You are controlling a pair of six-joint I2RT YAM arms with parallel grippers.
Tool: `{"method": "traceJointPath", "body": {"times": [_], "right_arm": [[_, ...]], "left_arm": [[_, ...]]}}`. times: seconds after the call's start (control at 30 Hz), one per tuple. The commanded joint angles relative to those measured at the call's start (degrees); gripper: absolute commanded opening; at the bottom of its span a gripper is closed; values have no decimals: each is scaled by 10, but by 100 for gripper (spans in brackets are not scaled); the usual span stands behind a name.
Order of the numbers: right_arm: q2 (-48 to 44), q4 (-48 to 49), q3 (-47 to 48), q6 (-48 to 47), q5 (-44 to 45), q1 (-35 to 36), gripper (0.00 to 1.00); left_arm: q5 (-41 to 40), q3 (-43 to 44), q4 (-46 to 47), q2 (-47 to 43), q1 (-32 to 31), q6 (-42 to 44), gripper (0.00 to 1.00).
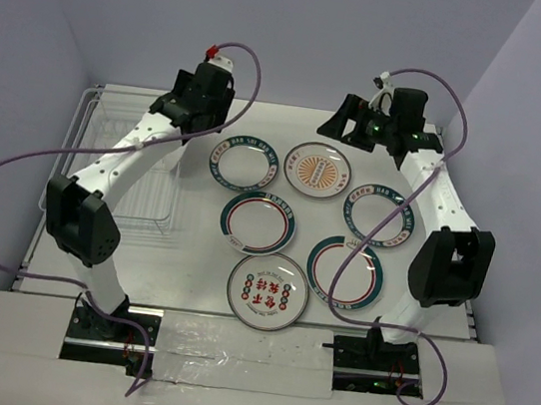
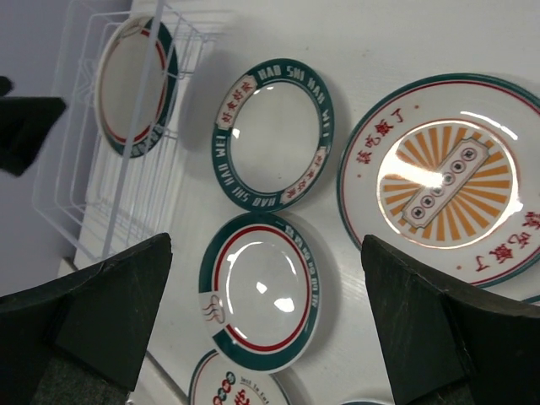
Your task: Load the plates into the dish rack
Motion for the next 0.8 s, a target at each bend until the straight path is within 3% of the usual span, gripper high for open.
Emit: {"method": "traceJointPath", "body": {"times": [0.0,0.13,0.3,0.47,0.63,0.77], "right_arm": [[41,-52,62,-48,44,-4,100],[110,-129,152,-109,86,-4,100],[201,-187,223,-185,110,-9,100],[299,-249,344,-223,90,-43,96],[364,-262,384,-240,93,-57,95],[412,-272,402,-239,65,-80,91]], "left_arm": [[104,37,-10,-58,1,-26,86],[192,40,13,-93,18,-56,99],[361,-11,56,-134,69,-82,99],[436,-141,174,-197,99,-70,99],[481,-81,85,-161,107,-34,99],[549,-90,89,-163,131,-36,99]]}}
